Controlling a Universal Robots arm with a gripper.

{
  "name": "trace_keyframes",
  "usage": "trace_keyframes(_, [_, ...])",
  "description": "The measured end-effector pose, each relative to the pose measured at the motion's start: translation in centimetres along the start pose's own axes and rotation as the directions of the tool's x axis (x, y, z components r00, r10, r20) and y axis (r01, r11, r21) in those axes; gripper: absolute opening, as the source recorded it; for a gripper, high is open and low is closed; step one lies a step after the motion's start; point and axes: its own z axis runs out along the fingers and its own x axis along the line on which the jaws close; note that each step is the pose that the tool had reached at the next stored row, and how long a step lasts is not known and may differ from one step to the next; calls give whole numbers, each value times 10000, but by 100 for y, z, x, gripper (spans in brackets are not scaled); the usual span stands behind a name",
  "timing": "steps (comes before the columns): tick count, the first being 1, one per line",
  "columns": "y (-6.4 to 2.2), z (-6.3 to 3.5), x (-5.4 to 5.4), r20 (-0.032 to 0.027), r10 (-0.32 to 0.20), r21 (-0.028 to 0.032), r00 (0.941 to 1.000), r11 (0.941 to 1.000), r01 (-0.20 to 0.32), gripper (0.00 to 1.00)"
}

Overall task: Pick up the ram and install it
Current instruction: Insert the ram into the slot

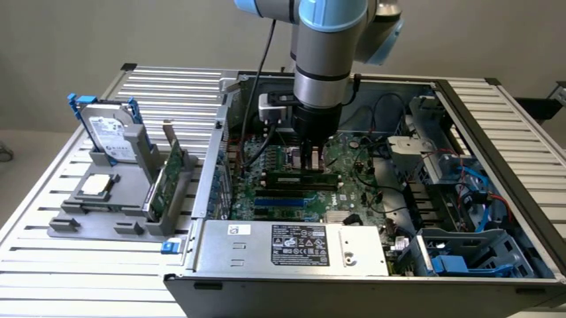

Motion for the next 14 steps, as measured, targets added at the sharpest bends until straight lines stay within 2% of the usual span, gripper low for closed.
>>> trace_keyframes(14, [-6, 17, -1, 1, 0, 1, 10000, 10000, 0, 14])
